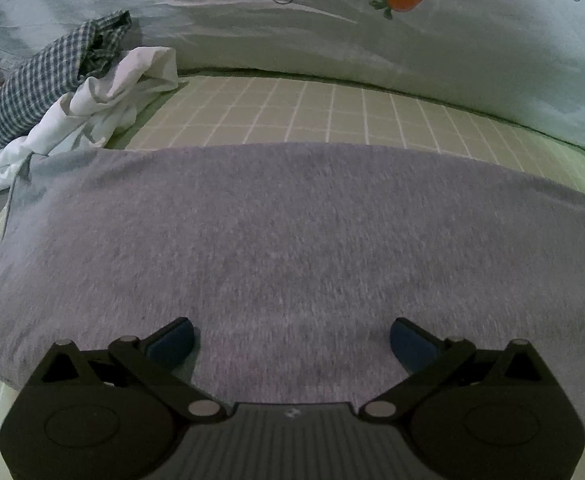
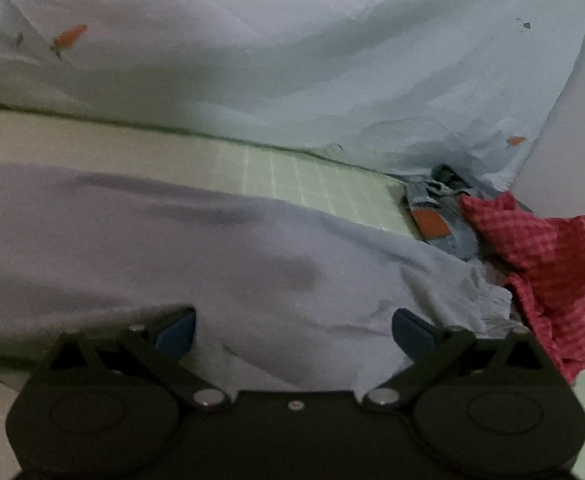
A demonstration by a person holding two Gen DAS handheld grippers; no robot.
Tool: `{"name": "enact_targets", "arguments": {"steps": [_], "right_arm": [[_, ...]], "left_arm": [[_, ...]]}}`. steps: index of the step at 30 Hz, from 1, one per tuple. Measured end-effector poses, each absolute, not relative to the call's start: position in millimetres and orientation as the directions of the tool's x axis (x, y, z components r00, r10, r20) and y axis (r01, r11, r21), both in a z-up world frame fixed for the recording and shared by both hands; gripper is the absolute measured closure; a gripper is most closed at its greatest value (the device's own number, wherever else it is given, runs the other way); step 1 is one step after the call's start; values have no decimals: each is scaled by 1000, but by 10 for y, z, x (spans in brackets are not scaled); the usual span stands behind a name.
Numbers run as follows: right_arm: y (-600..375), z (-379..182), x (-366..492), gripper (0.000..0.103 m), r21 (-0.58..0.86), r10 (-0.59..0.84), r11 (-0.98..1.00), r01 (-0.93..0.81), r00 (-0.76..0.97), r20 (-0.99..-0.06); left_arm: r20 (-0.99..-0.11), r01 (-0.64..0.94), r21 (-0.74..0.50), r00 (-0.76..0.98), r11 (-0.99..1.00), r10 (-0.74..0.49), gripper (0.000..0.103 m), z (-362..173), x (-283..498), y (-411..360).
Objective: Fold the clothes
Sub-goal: 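Smooth the folded grey sweatpants flat with both tools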
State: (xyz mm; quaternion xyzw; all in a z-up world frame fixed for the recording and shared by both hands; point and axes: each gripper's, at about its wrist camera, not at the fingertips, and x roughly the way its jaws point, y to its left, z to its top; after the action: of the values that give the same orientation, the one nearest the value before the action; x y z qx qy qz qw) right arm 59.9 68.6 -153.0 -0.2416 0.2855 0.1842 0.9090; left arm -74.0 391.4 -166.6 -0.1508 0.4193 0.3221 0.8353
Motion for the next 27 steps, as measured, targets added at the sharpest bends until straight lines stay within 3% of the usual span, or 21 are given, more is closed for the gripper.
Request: {"name": "enact_targets", "arguments": {"steps": [12,20,25,27], "right_arm": [[698,-1775,149,0,-353,218,748,-563,710,-670],[553,-1785,352,0,-477,-17,802,-359,784,-620],[283,-1830,252,0,-419,-29,842,-338,749,-662],[261,-1857,192,0,-418,-26,847,-329,759,-651]], "left_arm": [[-789,-675,15,445,738,423,0,-1677,-749,3920],[-808,-649,-1,449,761,382,0,-1647,-760,3993],[-793,-715,-124,488,688,364,1,-1503,-1111,4131],[-772,-768,-190,501,611,390,7,-1438,-1411,4210]]}}
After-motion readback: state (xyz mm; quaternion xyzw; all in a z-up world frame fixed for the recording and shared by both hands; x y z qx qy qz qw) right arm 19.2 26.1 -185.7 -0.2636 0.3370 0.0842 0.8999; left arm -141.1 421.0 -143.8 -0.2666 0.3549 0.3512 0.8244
